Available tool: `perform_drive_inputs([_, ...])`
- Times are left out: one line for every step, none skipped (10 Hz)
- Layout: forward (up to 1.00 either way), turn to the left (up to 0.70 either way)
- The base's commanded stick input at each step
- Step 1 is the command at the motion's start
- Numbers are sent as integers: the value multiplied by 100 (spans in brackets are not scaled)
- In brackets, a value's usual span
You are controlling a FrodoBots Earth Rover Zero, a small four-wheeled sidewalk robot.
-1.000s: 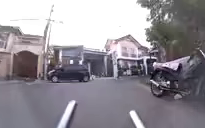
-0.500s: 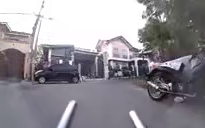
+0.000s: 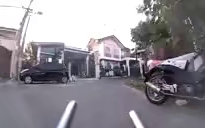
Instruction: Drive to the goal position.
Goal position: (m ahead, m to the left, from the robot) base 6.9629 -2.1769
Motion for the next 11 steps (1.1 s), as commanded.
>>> perform_drive_inputs([85, 0])
perform_drive_inputs([85, 0])
perform_drive_inputs([85, 0])
perform_drive_inputs([85, 0])
perform_drive_inputs([85, 0])
perform_drive_inputs([85, 0])
perform_drive_inputs([85, 0])
perform_drive_inputs([85, 0])
perform_drive_inputs([85, 0])
perform_drive_inputs([85, 0])
perform_drive_inputs([85, 0])
